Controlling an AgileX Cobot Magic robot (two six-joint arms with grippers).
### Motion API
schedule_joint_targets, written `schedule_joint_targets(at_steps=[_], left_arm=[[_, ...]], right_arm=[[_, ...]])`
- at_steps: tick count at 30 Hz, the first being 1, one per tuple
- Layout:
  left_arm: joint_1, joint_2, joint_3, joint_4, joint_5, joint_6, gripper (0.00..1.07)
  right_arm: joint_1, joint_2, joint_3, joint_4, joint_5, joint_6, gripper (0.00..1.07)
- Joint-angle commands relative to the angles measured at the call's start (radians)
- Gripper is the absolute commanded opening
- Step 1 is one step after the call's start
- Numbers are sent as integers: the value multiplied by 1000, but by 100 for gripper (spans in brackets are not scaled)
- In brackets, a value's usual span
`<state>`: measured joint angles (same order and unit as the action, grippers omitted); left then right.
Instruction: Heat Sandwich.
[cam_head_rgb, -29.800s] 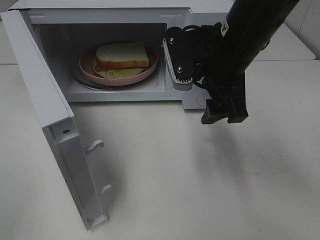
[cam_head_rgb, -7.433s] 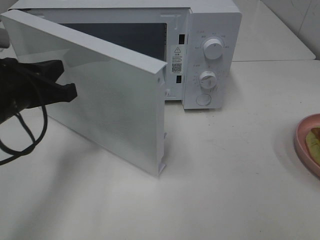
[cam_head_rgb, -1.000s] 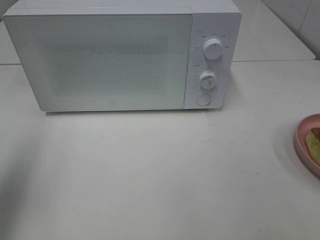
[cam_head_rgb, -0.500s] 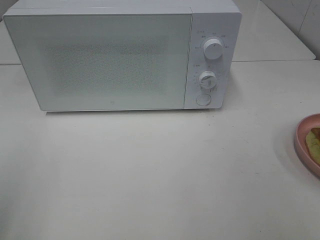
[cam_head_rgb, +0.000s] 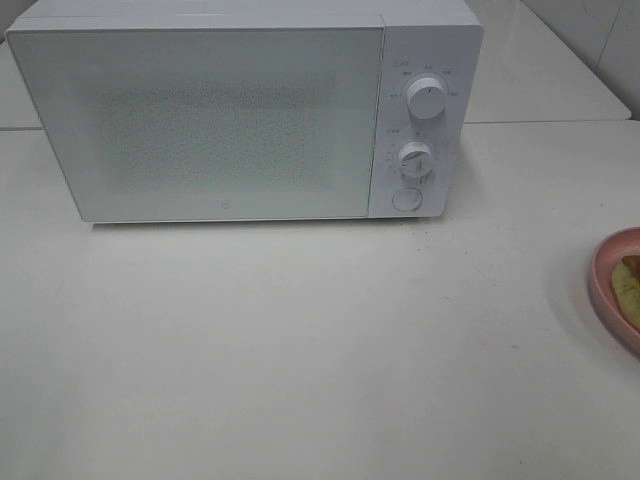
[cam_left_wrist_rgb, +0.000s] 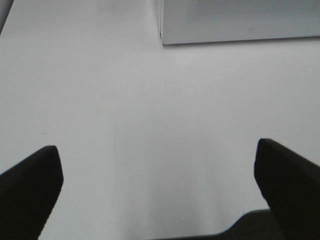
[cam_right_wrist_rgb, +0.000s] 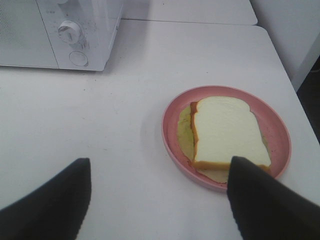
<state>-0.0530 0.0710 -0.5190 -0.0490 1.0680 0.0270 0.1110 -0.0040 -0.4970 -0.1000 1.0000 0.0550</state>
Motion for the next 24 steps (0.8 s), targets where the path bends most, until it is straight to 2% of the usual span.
schedule_joint_targets(at_steps=[1,24], left_arm=[[2,-90,2,-9,3,2,102],[2,-99,2,-20,3,-1,102]], right_arm=[[-7,-29,1,-5,-4,-8,74],[-7,-28,1,-5,-4,-9,74]])
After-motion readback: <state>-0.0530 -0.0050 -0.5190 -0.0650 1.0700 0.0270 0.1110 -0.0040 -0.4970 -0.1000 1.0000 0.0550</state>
